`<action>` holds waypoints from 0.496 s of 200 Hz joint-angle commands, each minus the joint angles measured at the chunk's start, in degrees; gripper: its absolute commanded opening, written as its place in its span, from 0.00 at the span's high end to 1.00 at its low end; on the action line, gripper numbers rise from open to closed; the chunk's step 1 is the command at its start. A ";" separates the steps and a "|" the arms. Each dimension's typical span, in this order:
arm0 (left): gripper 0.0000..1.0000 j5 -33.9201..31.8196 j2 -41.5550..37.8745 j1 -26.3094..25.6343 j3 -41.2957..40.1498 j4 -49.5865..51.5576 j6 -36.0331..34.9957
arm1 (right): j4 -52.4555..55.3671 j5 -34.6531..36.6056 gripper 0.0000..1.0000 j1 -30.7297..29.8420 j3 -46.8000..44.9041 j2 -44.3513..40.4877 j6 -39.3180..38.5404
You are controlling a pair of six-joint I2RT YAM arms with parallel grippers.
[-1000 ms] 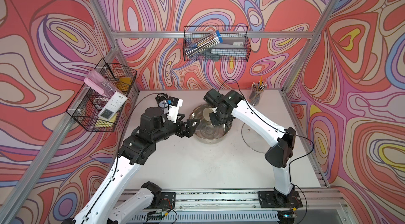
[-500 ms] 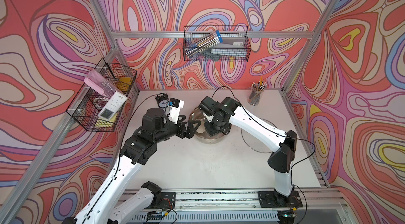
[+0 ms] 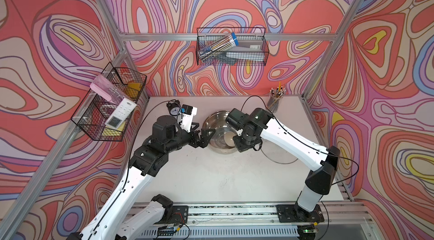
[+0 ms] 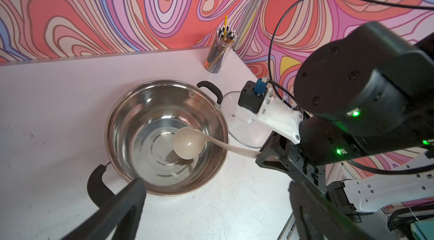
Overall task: Stir the soup with a spoon
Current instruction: Stir the soup in the pan with a stick.
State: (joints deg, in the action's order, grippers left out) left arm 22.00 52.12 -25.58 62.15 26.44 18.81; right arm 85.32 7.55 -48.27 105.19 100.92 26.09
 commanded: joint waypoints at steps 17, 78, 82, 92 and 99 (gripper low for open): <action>0.01 0.91 -0.40 -0.30 -0.80 -2.32 -0.58 | -1.35 5.29 1.00 3.56 3.82 1.03 0.05; 0.01 0.61 -0.97 -0.26 -1.15 -2.27 -0.53 | -3.21 3.77 1.00 5.92 15.18 11.60 -3.83; 0.01 0.67 -0.97 -0.30 -1.15 -2.32 -0.56 | -3.32 3.09 1.00 5.91 16.13 12.25 -4.13; 0.01 0.76 -0.92 -0.27 -1.20 -2.18 -0.60 | -3.65 1.07 1.00 5.83 18.20 13.73 -4.57; 0.01 0.76 -0.88 -0.29 -1.15 -2.10 -0.53 | -3.86 -0.17 1.00 5.75 19.38 14.54 -4.80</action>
State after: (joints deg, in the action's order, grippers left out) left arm 22.20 52.03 -25.58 61.54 25.63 18.83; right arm 83.15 10.66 -42.35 119.83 113.06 23.22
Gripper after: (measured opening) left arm 0.988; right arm 0.101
